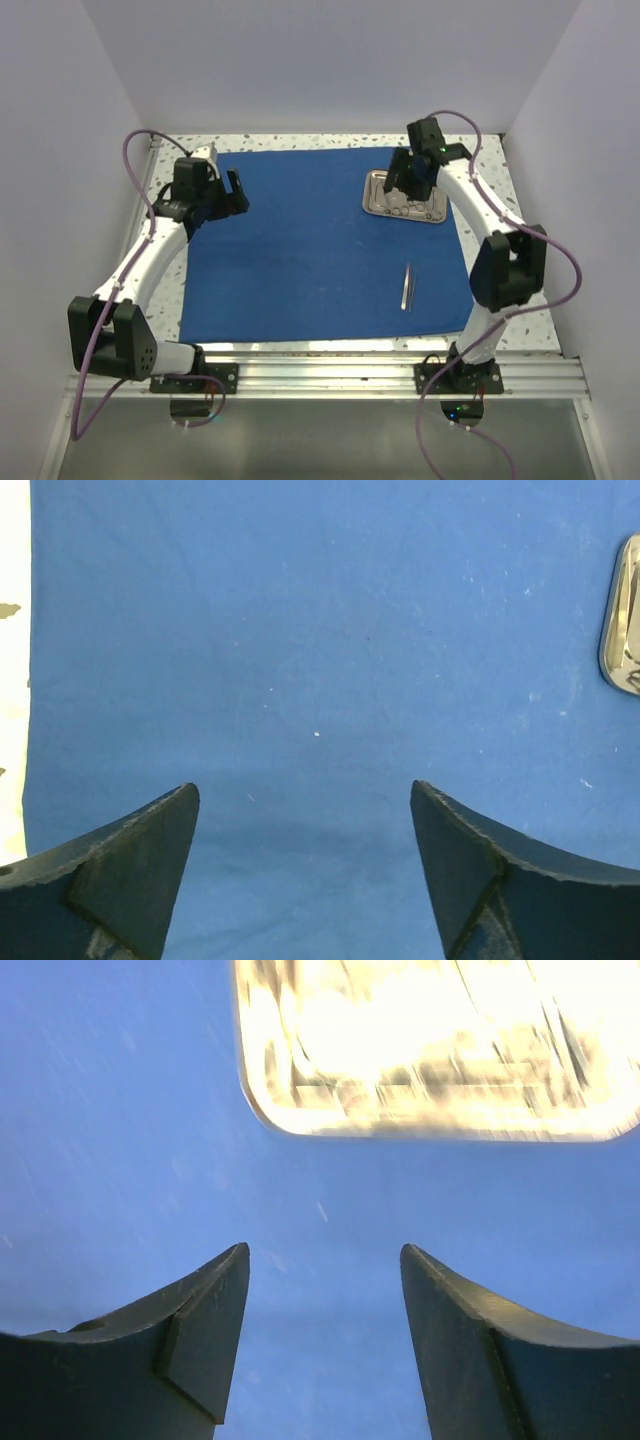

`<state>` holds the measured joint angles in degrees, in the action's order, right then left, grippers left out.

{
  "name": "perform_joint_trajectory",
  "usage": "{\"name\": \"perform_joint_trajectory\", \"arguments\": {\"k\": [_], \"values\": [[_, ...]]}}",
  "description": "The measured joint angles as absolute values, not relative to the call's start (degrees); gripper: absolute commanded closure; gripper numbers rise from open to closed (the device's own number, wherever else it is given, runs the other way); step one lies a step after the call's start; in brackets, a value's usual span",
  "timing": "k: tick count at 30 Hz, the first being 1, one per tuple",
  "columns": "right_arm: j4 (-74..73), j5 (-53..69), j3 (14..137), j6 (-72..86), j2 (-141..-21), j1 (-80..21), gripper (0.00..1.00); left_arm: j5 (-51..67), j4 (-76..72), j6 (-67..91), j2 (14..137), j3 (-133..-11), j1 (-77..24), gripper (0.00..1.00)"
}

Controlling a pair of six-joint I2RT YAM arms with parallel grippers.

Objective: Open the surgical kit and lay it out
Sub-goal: Pick up the medical item from the container.

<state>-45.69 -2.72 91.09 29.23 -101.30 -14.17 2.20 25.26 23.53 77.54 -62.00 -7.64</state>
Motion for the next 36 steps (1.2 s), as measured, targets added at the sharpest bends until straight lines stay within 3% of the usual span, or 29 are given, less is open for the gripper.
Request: {"name": "perform_joint_trajectory", "arguments": {"k": [9, 14, 34, 36], "values": [[-47.88, -1.98, 114.85, 28.97, -125.14, -14.94, 0.44, 2.85, 26.00, 23.38, 76.36, -61.78, -7.62, 0.21], [-49.74, -2.04, 119.72, 28.95, -132.77, -15.79, 0.46, 2.81, 26.76, 23.38, 74.65, -60.75, -7.62, 0.22], [-54.94, -7.44, 130.50, 29.78, -143.20, -18.83, 0.74, 2.79, 27.94, 20.84, 77.89, -60.53, -7.03, 0.25], [-55.02, -8.21, 130.58, 29.98, -143.24, -19.00, 0.83, 2.76, 27.94, 20.23, 77.95, -60.55, -6.46, 0.25]]}}
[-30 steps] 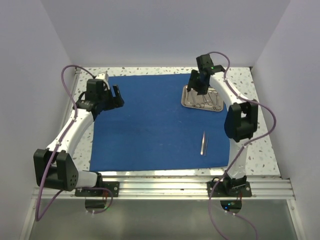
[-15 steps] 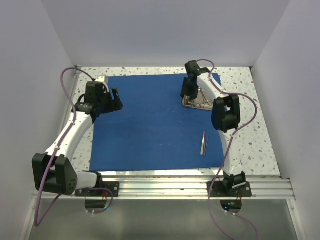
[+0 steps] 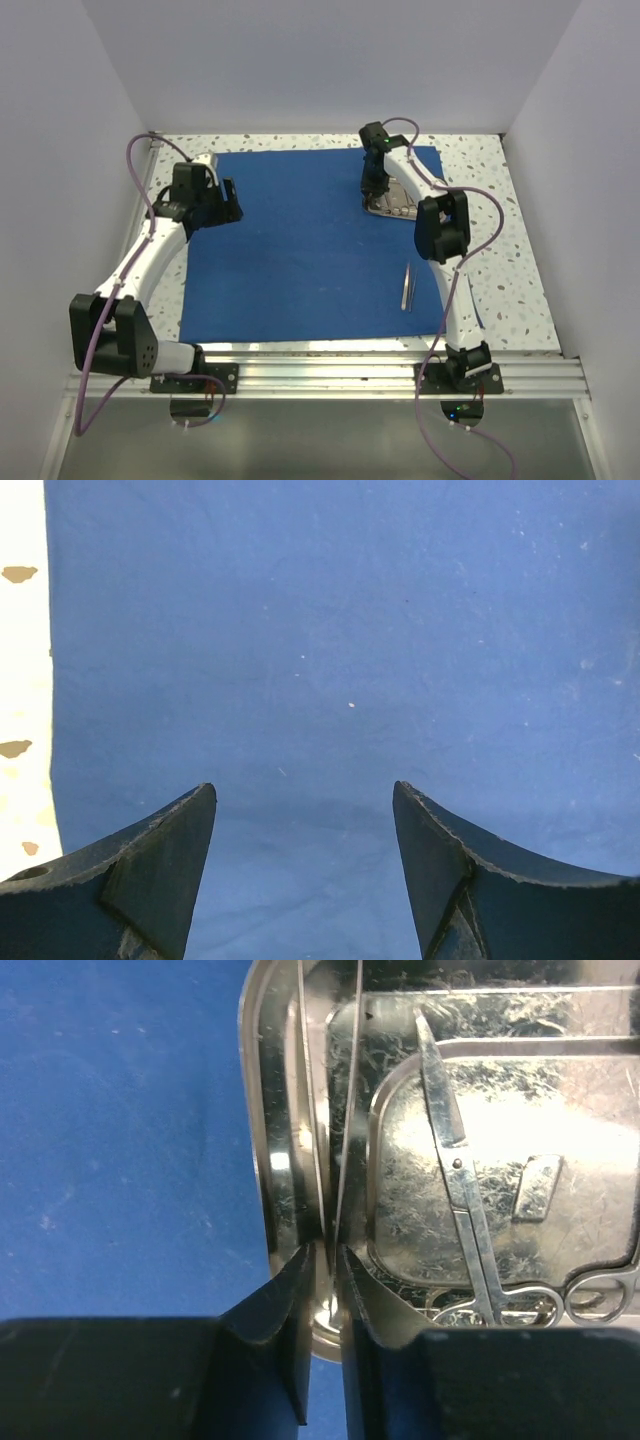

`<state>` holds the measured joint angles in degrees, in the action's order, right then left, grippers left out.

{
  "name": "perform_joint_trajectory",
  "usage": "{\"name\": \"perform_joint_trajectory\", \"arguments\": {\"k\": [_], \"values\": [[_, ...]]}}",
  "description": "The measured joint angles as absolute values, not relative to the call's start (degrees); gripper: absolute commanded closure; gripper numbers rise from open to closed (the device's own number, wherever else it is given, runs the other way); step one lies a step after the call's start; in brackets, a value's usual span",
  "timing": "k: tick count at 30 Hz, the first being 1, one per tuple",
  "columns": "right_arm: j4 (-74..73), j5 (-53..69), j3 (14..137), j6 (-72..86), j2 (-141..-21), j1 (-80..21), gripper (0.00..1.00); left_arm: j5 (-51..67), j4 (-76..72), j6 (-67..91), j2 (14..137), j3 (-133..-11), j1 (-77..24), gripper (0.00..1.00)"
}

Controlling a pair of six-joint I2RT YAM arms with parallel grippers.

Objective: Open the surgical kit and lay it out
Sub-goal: Pick up the medical item from the container.

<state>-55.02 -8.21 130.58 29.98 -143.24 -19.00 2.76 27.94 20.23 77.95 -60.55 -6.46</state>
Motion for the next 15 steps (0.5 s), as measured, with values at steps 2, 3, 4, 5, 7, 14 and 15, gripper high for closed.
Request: {"name": "perform_joint_trajectory", "arguments": {"k": [2, 3, 4, 5, 7, 14, 15], "values": [[-55.37, -8.80, 130.58, 29.98, -143.35, -19.11, 0.90, 2.74, 27.92, 19.84, 78.19, -60.71, -6.07, 0.25], [-55.79, -9.45, 130.61, 30.06, -143.61, -19.14, 0.91, 2.74, 27.94, 19.79, 78.41, -60.82, -5.98, 0.25], [-56.03, -9.74, 130.67, 30.20, -143.74, -19.14, 0.94, 2.79, 27.92, 19.73, 78.65, -60.93, -5.96, 0.25], [-56.18, -9.78, 130.82, 30.33, -143.79, -19.07, 0.96, 2.83, 27.94, 19.68, 78.89, -61.01, -5.96, 0.26], [-56.31, -9.98, 130.93, 30.48, -143.85, -19.09, 1.00, 2.92, 27.94, 19.66, 79.31, -61.08, -5.96, 0.26], [-56.31, -10.59, 130.91, 30.37, -143.74, -19.25, 1.00, 3.92, 27.92, 19.66, 79.90, -61.08, -5.96, 0.26], [-56.27, -10.52, 130.85, 30.30, -143.57, -19.25, 1.00, 4.19, 27.90, 19.68, 79.90, -61.10, -5.96, 0.26]]}}
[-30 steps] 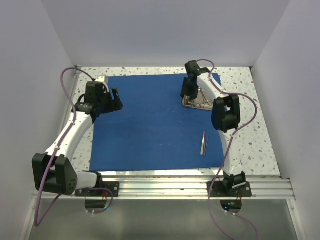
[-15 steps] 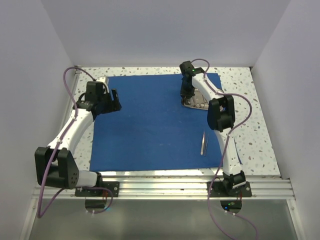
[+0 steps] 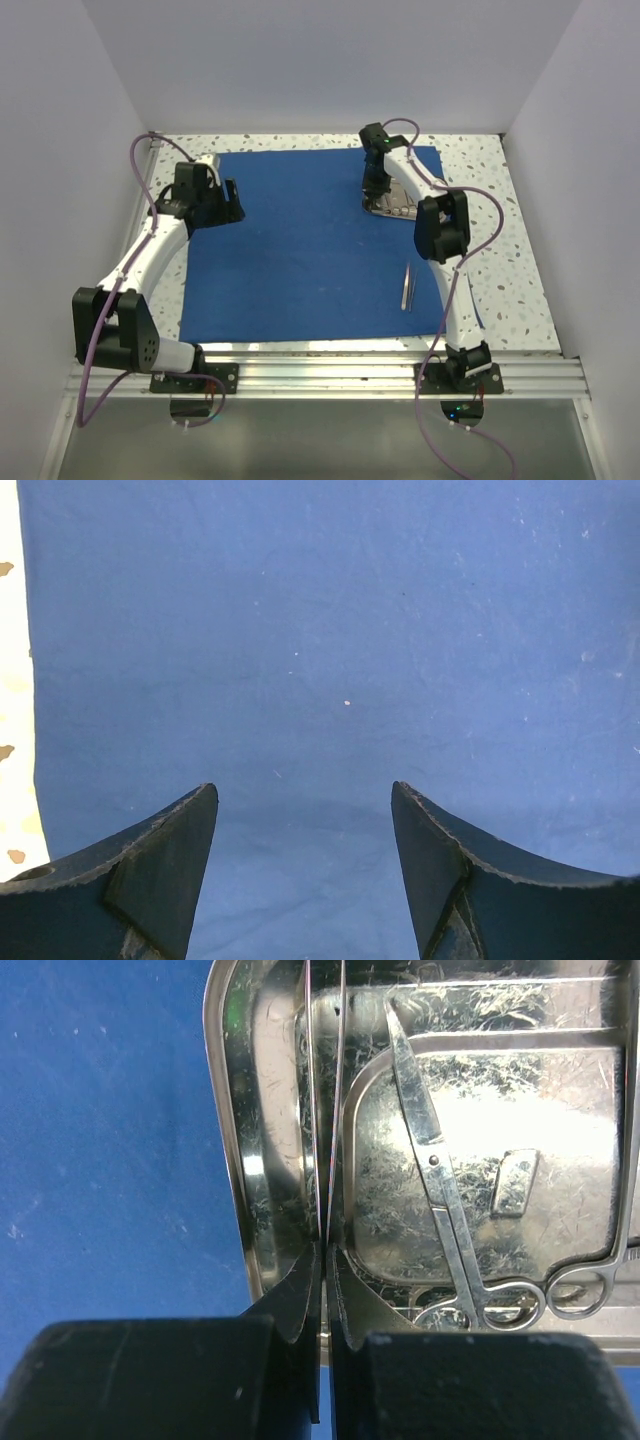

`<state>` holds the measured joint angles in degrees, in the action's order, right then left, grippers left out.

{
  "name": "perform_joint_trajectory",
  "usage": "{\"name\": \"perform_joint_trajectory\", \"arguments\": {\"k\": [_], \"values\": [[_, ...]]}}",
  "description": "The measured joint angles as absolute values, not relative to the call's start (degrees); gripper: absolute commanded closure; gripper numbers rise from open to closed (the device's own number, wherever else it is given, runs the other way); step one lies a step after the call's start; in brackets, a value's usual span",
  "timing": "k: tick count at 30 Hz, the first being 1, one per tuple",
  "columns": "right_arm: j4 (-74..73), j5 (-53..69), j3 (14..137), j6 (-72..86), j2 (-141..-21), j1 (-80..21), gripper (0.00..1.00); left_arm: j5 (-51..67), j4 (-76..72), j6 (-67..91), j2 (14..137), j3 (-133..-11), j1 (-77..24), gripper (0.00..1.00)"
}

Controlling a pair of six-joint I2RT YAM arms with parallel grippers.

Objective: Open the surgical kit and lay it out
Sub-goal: Pick up the medical item from the container, then place the medical item in the surgical kit.

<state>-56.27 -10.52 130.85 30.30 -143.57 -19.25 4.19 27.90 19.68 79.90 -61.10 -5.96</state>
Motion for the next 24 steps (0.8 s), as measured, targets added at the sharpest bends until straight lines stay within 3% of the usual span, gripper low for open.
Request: {"name": "perform_joint_trajectory", "arguments": {"k": [5, 9, 16, 24], "values": [[-55.90, -9.34, 126.54, 29.41, -140.00, -19.25, 1.00, 4.97, 27.90, 19.73, 79.90, -61.10, -5.96, 0.21], [-54.19, -8.32, 112.86, 29.06, -127.98, -19.31, 1.00, 5.61, 27.86, 19.94, 79.92, -61.19, -5.96, 0.12], [-51.05, -4.89, 83.09, 31.46, -98.21, -19.66, 1.00, 5.85, 27.92, 20.40, 80.18, -61.41, -6.63, 0.15], [-52.90, -4.93, 65.60, 34.50, -85.67, -22.13, 1.00, 5.78, 28.36, 20.58, 80.97, -62.39, -10.09, 0.17]]}}
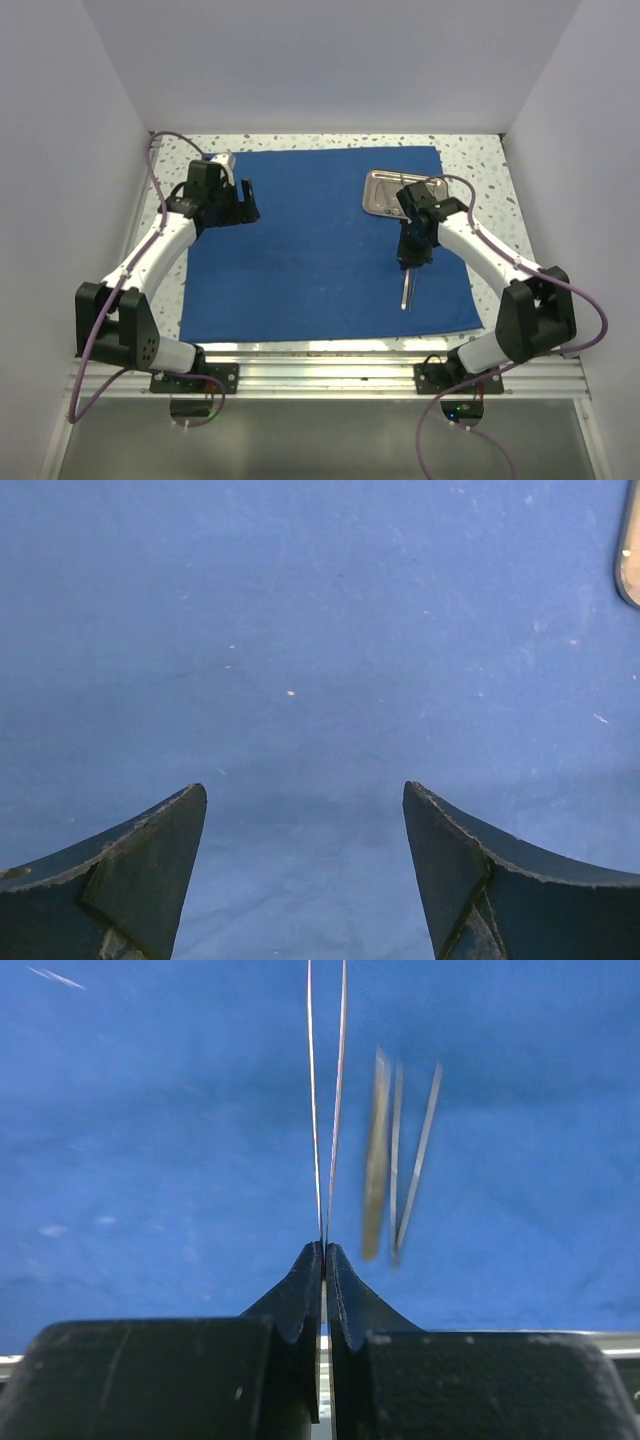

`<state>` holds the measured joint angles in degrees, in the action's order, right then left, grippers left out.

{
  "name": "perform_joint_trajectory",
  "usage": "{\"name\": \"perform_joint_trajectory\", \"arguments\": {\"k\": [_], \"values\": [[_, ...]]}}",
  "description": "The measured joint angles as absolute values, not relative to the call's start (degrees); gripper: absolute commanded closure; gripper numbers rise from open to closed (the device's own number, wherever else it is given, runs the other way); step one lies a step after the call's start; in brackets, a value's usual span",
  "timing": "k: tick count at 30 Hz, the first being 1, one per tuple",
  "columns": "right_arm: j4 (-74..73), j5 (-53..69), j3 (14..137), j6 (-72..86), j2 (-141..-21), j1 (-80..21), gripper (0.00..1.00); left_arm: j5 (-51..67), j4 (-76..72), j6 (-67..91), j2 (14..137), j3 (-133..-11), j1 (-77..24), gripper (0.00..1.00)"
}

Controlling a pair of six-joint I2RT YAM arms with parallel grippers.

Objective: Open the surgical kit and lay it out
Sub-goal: Place the medical item in the surgical kit, then pick up the medical item from the container.

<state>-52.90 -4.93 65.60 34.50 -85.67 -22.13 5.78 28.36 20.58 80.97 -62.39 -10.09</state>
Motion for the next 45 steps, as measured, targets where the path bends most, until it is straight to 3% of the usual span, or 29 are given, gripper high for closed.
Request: {"name": "perform_joint_trajectory", "arguments": {"k": [8, 10, 12, 15, 21, 26, 35, 41, 45], "values": [[-48.34, -4.97, 50.85, 37.15, -77.65, -22.11, 1.00, 5.76, 28.51, 20.64, 80.97, -62.70, -12.80, 0.19], [-46.92, -4.99, 48.97, 37.41, -77.69, -22.09, 0.83, 5.76, 28.71, 20.64, 80.97, -62.76, -12.84, 0.19], [-45.23, -5.02, 47.37, 37.91, -77.76, -22.09, 0.54, 5.72, 28.86, 20.62, 80.95, -62.78, -12.84, 0.19], [-43.94, -5.26, 46.59, 38.04, -77.78, -22.11, 0.41, 5.50, 28.97, 20.62, 80.79, -62.78, -12.88, 0.19], [-44.23, -6.90, 50.11, 37.78, -78.19, -22.11, 0.39, 4.62, 29.28, 20.64, 79.42, -62.78, -12.88, 0.20], [-45.84, -8.51, 64.20, 36.16, -82.78, -22.11, 0.40, 4.01, 29.32, 21.02, 78.94, -62.78, -12.88, 0.20], [-45.71, -11.99, 93.93, 32.71, -106.87, -21.71, 0.48, 2.92, 29.91, 21.93, 78.48, -62.78, -12.88, 0.21], [-49.06, -14.59, 108.40, 31.46, -124.29, -20.43, 0.51, 1.65, 31.48, 22.04, 77.32, -62.78, -12.88, 0.22], [-51.64, -15.68, 114.28, 31.00, -129.62, -19.42, 0.51, 0.97, 32.23, 22.11, 76.34, -62.78, -12.88, 0.22]]}}
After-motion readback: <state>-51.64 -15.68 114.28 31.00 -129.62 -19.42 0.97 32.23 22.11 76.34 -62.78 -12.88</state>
